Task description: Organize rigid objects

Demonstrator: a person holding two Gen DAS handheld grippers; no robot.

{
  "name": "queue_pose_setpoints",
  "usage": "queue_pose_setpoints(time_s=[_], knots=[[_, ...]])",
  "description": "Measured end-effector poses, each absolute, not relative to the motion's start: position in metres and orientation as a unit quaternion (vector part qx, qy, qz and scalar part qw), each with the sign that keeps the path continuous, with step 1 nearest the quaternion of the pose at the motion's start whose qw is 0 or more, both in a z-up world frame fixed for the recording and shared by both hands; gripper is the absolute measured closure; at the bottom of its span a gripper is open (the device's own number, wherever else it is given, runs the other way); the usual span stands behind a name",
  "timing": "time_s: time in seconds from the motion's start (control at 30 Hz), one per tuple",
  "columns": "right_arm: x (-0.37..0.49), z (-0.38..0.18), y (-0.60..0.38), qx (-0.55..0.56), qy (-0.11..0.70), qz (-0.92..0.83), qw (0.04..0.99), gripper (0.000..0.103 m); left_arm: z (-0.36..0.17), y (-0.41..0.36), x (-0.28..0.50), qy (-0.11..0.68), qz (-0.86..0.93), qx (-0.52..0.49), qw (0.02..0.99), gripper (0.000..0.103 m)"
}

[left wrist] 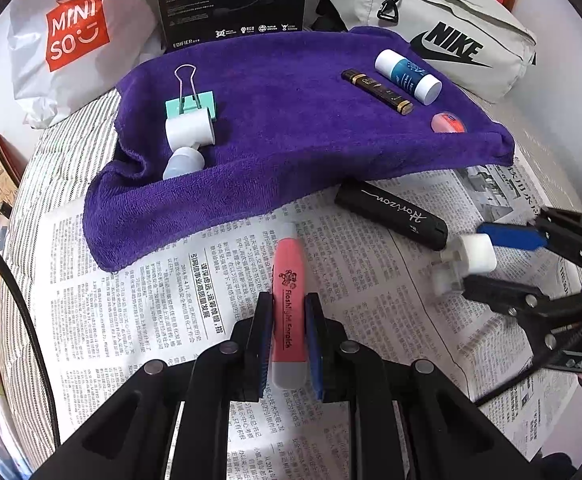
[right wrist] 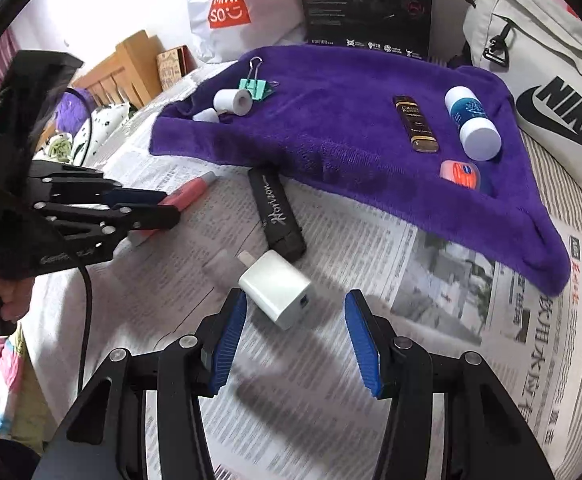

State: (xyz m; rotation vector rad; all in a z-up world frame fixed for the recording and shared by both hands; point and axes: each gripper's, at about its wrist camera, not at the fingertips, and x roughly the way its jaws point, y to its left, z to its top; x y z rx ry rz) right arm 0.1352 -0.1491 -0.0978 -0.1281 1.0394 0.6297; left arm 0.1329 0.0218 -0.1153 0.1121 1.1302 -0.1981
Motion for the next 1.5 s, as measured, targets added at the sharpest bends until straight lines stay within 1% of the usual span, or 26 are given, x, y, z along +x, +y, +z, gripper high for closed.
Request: queue_pose_setpoints(time_s=[0.07, 0.1, 0.13, 0.17, 0.2, 0.23, 0.5, 0.7, 0.93, 1.07, 1.23, 1.5], knots=[[0.138, -0.097, -0.147, -0.060, 0.482, 0.300, 0.821, 0.053, -0.115, 0.022, 0.132, 0.534, -0.094, 0.052, 0.839, 0.087], [0.139, -0.097, -0.146, -0.061, 0.479, 0.301, 0.822, 0.055, -0.115, 0.022, 0.132, 0.534, -0.094, 0.052, 0.839, 0.087], [0.141, -0.098, -0.145, -0.062, 0.477, 0.305, 0.822, 0.060, -0.115, 0.023, 0.132, 0.534, -0.094, 0.051, 0.839, 0.087], [0.142, -0.098, -0.143, -0.059, 0.477, 0.309, 0.820, 0.068, -0.115, 0.023, 0.132, 0.534, -0.095, 0.052, 0.839, 0.087], [0.142, -0.099, -0.142, -0.057, 0.479, 0.312, 0.818, 0.072, -0.115, 0.023, 0.132, 0.534, -0.095, 0.052, 0.839, 0.087], [0.142, -0.099, -0.141, -0.057, 0.480, 0.312, 0.818, 0.073, -0.115, 0.023, 0.132, 0.533, -0.095, 0.053, 0.839, 0.087], [0.133, -0.091, -0.163, -0.040, 0.491, 0.286, 0.822, 0.075, -0.115, 0.022, 0.131, 0.531, -0.095, 0.053, 0.840, 0.087], [0.132, -0.098, -0.172, -0.033, 0.501, 0.271, 0.821, 0.075, -0.115, 0.020, 0.132, 0.531, -0.093, 0.056, 0.841, 0.087], [0.133, -0.100, -0.162, -0.058, 0.497, 0.262, 0.825, 0.074, -0.116, 0.019, 0.132, 0.529, -0.088, 0.056, 0.842, 0.087], [0.133, -0.100, -0.162, -0.059, 0.492, 0.259, 0.829, 0.076, -0.115, 0.021, 0.134, 0.525, -0.090, 0.052, 0.845, 0.087], [0.140, -0.099, -0.175, -0.006, 0.518, 0.253, 0.817, 0.076, -0.113, 0.030, 0.135, 0.525, -0.098, 0.029, 0.845, 0.087], [0.134, -0.096, -0.182, -0.016, 0.524, 0.240, 0.817, 0.076, -0.110, 0.031, 0.129, 0.523, -0.106, 0.000, 0.846, 0.087]])
